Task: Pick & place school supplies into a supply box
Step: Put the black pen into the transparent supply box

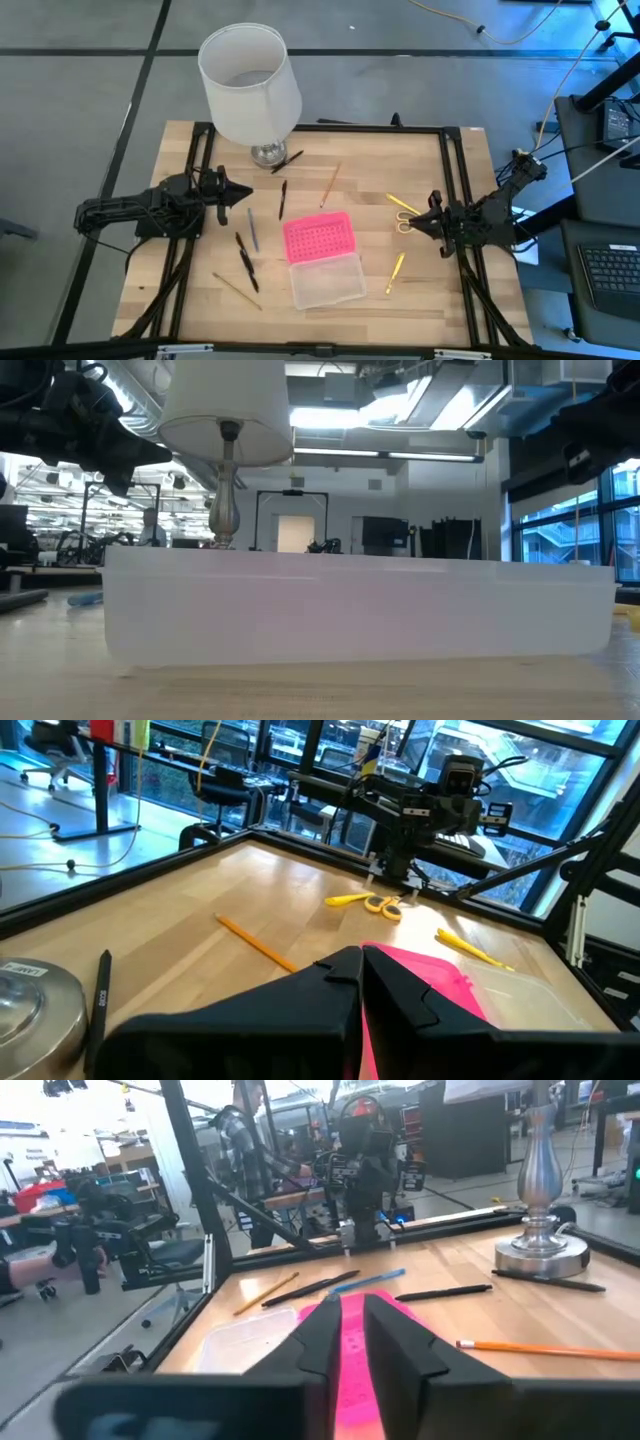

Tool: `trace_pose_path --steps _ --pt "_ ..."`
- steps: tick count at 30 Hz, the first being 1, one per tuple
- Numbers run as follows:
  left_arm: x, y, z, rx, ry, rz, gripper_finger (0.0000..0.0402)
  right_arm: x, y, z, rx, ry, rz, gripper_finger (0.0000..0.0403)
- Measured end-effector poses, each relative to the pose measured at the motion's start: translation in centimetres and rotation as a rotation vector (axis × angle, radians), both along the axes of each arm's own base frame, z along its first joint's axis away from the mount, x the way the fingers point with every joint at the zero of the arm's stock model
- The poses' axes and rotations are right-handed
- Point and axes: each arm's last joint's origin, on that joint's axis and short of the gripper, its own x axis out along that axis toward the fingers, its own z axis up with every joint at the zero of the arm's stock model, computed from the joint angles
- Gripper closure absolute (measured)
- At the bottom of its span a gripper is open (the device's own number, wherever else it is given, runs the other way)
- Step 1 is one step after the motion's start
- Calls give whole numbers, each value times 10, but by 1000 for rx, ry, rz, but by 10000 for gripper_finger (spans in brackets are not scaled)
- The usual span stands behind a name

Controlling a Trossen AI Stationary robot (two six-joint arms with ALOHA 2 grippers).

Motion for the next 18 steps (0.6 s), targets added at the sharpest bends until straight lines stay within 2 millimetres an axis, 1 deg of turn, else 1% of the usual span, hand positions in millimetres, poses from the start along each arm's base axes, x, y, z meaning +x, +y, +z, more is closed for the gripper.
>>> trace_pose_path --steps 5,8,11,18 --pt "0 1 2 8 -17 21 396 0 0 0 26 2 4 283" --pt "0 1 5 -8 -51 22 396 0 0 0 22 3 4 261" --pt "0 1 7 -5 -72 21 396 0 0 -1 18 7 4 253" --pt "0 1 8 -2 -88 25 396 0 0 -1 19 7 4 252"
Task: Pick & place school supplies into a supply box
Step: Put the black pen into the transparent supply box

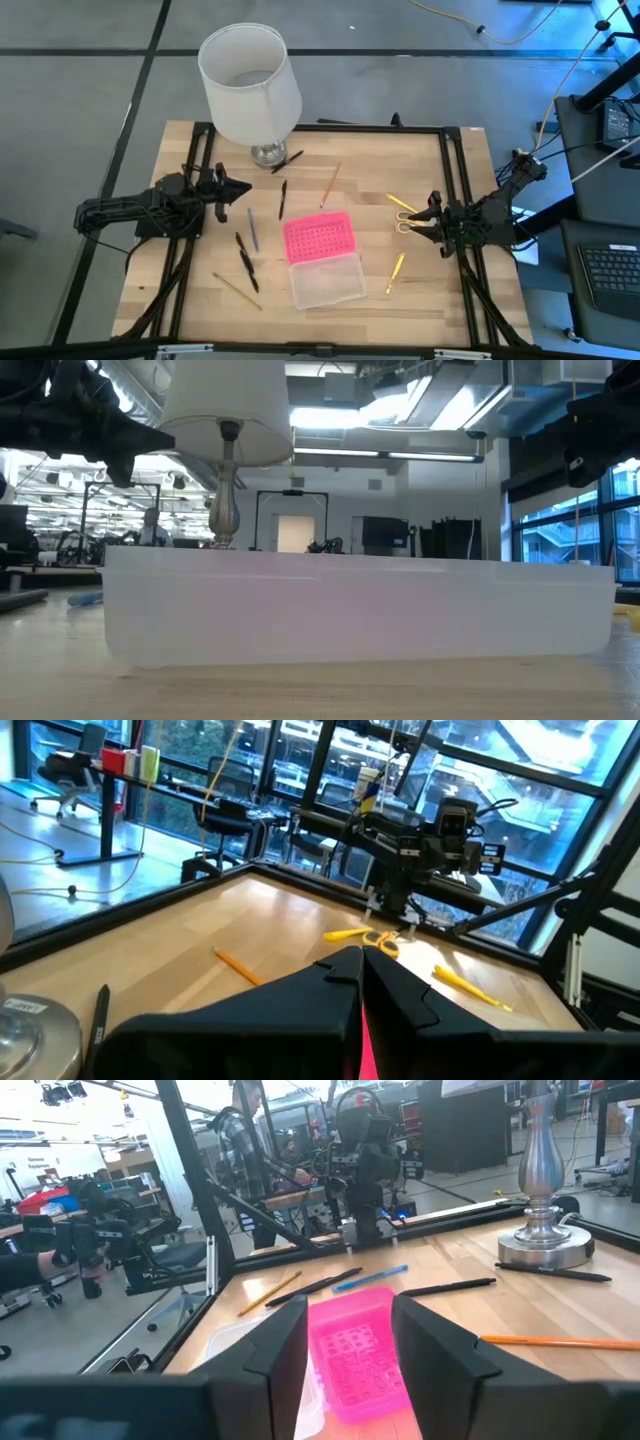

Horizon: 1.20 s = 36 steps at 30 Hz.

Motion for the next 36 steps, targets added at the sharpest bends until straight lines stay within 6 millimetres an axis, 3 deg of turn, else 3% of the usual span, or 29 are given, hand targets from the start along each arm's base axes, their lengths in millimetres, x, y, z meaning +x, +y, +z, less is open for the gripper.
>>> trace_pose_path --steps 16,29,36 --pt "0 0 0 -88 -24 -15 386 0 0 0 -2 0 0 252" --pt "0 0 1 -216 -63 3 249 0 0 0 -3 0 -1 252" --pt "0 0 1 -344 -97 -3 225 0 0 0 -3 0 -1 252"
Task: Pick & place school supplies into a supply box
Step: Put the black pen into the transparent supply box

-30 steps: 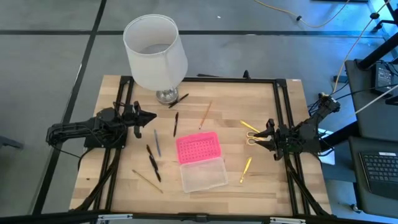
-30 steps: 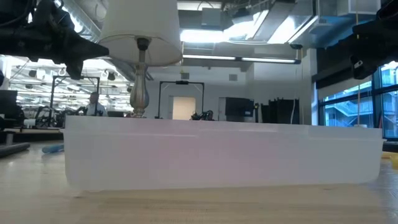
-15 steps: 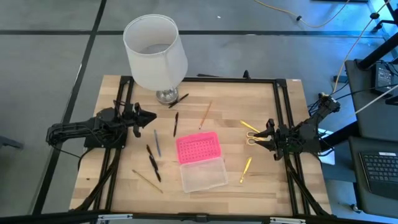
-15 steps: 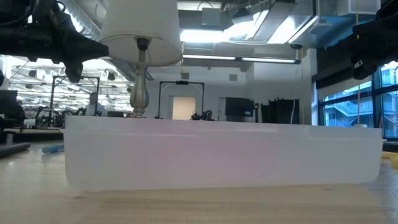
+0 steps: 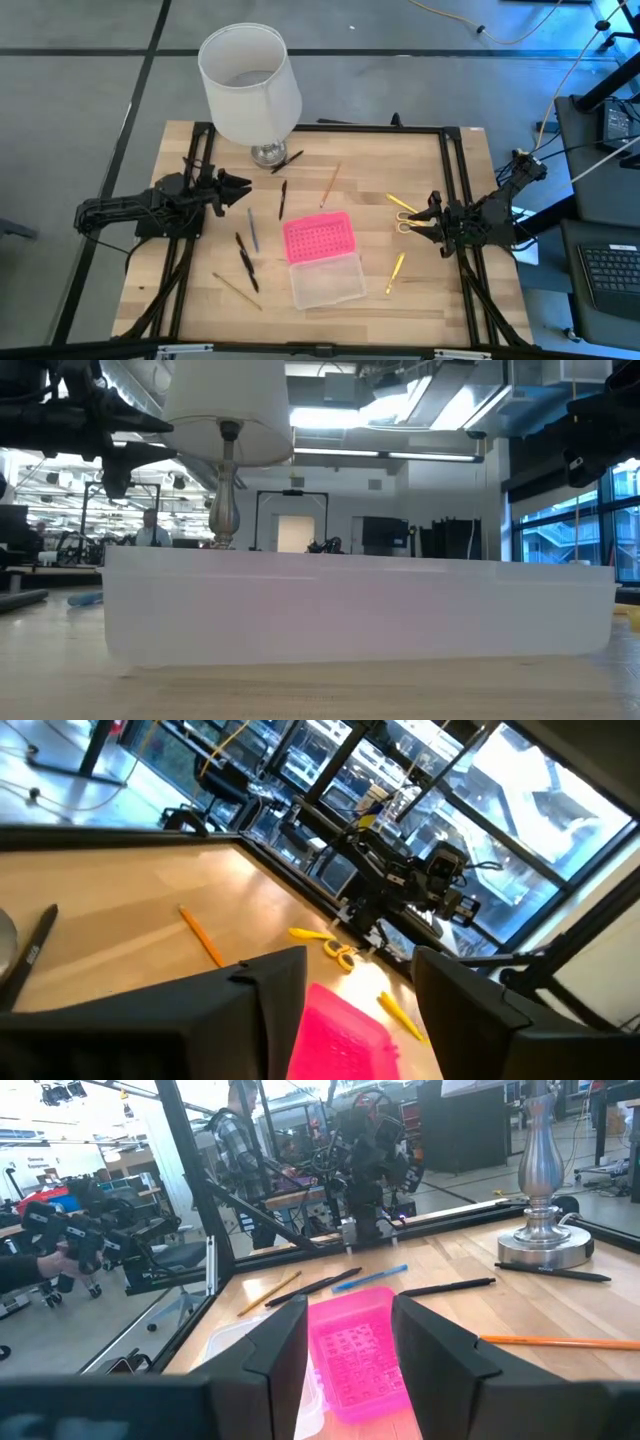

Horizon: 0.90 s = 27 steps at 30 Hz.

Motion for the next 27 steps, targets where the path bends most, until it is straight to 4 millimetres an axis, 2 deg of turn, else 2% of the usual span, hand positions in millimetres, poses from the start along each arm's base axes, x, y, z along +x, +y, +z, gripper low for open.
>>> trace_pose_path --steps 5,9,15,18,22,27 --pt "0 0 0 -19 -5 7 229 0 0 0 0 0 0 252" --pt "0 -2 3 -68 -43 -82 231 0 0 0 0 0 0 252" --pt "1 -5 22 44 -211 -164 233 0 0 0 3 0 -1 252" --pt "6 -8 25 55 -133 -189 237 0 0 0 17 1 0 252" --pt "15 -11 33 40 57 -231 246 0 0 0 57 2 2 252" --pt "32 -15 55 11 285 -280 257 0 0 0 57 1 2 252"
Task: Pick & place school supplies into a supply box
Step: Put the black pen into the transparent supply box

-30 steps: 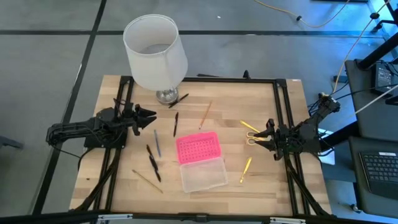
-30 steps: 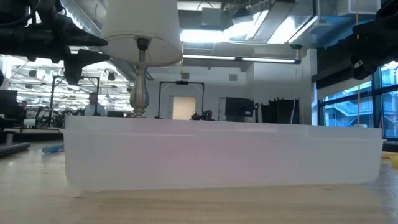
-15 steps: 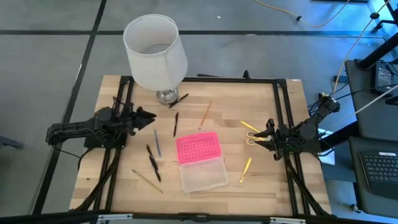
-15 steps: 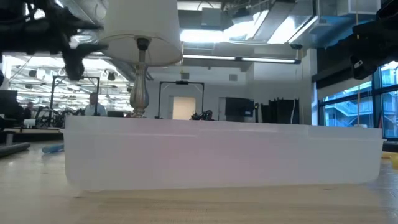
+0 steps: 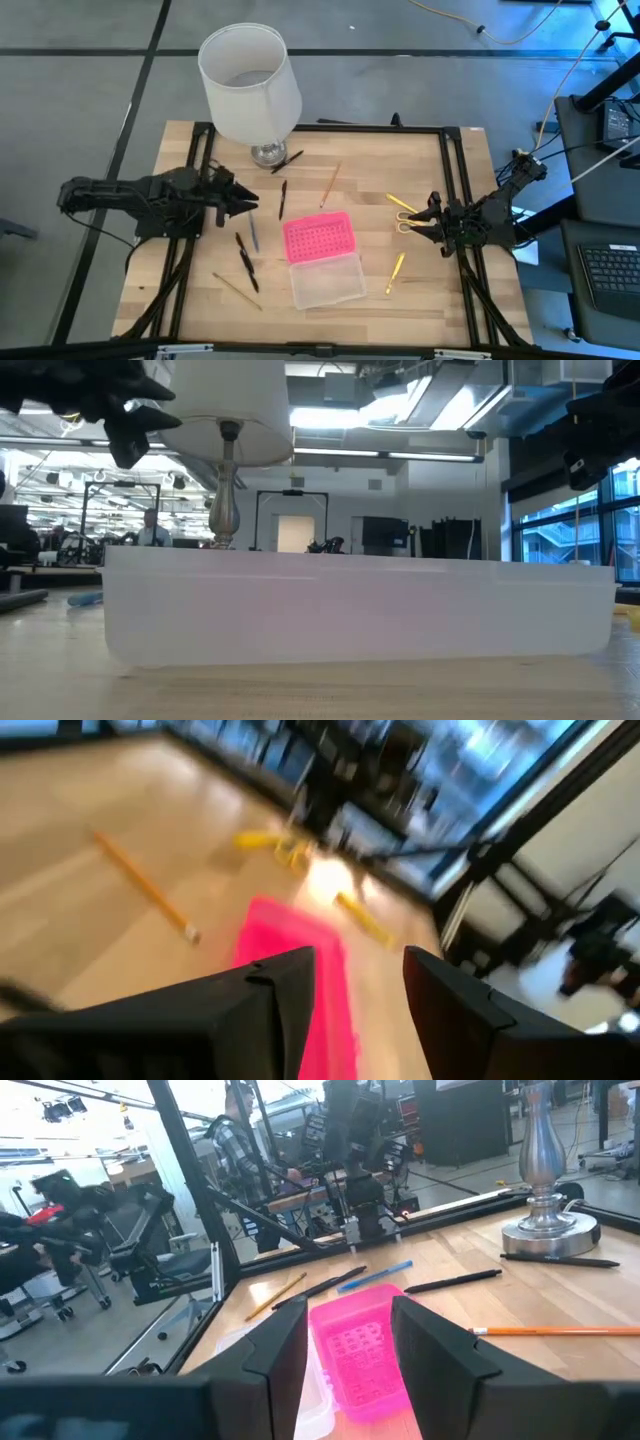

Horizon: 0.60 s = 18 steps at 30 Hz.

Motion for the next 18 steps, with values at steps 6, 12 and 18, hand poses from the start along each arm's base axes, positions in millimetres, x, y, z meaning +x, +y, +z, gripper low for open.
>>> trace_pose_path --steps 6,12,18 --pt "35 -13 23 0 178 -90 258 0 0 0 -1 0 0 252" --pt "74 -35 28 -43 413 -151 259 0 0 0 -6 0 1 252" --pt "107 -58 19 -126 732 -119 259 0 0 0 -6 0 1 252"
